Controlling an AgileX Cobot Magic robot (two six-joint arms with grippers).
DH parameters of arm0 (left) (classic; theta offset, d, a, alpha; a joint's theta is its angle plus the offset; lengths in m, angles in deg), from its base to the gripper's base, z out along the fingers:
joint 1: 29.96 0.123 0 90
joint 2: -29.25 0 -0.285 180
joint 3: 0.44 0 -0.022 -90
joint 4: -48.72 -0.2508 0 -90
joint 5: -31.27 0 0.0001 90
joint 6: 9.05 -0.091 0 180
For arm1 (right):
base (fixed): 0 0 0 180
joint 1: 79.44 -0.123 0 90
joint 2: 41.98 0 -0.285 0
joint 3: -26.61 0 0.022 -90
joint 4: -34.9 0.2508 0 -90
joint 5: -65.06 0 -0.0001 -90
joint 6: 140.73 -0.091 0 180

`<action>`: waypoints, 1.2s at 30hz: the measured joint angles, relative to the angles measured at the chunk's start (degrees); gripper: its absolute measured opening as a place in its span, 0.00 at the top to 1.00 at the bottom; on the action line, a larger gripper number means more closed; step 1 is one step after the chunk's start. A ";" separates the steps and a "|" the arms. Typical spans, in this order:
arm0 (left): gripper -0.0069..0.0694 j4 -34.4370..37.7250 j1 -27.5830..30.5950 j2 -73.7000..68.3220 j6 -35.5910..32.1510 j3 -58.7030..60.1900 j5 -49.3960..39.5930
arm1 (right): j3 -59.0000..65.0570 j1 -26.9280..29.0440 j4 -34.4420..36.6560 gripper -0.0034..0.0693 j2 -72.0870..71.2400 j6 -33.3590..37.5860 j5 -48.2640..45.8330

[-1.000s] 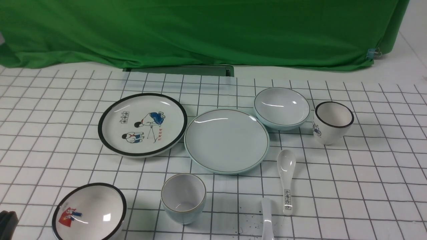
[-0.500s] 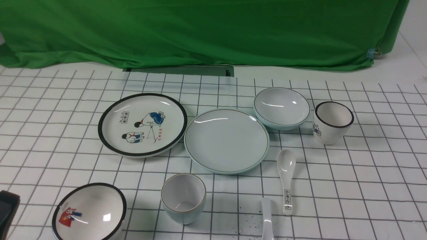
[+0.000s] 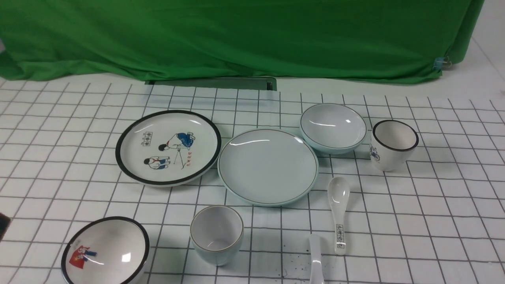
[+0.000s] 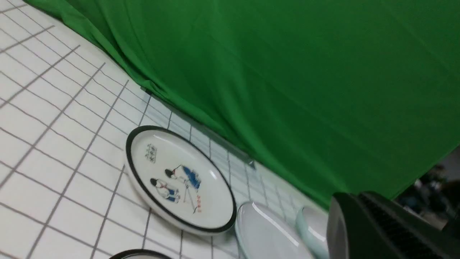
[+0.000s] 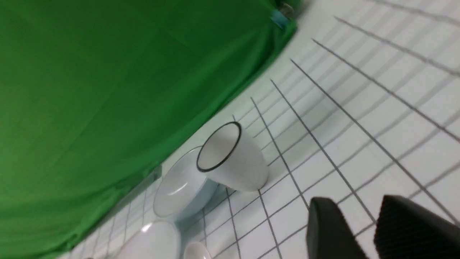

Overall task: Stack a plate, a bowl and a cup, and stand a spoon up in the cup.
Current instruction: Use the right arm to grab a blue rice bowl

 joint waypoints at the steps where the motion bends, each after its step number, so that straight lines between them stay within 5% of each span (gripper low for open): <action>1: 0.95 -0.96 0.00 -0.98 -0.15 -1.26 -1.43 | -0.37 -0.19 0.00 0.65 0.29 1.07 -0.07; 7: 0.95 -9.45 0.00 -23.86 -14.62 -22.56 -23.75 | -13.89 -3.13 0.00 0.93 14.71 25.30 -0.79; 11: 0.95 -9.82 -0.18 -37.25 -24.58 -33.30 -35.01 | -27.38 -3.94 0.00 0.94 28.77 37.70 -6.97; 15: 0.95 -10.92 -3.22 -46.94 -27.27 -40.35 -38.81 | -41.35 -4.12 0.00 0.94 40.98 48.68 -19.35; 27: 0.95 -20.87 -21.28 -73.24 -28.42 -62.99 -43.30 | -71.63 -11.95 0.06 0.94 73.60 58.20 -43.36; 36: 0.95 -21.04 -24.46 -83.15 -28.54 -72.01 -41.33 | -91.58 -13.08 0.13 0.94 93.00 59.66 -49.52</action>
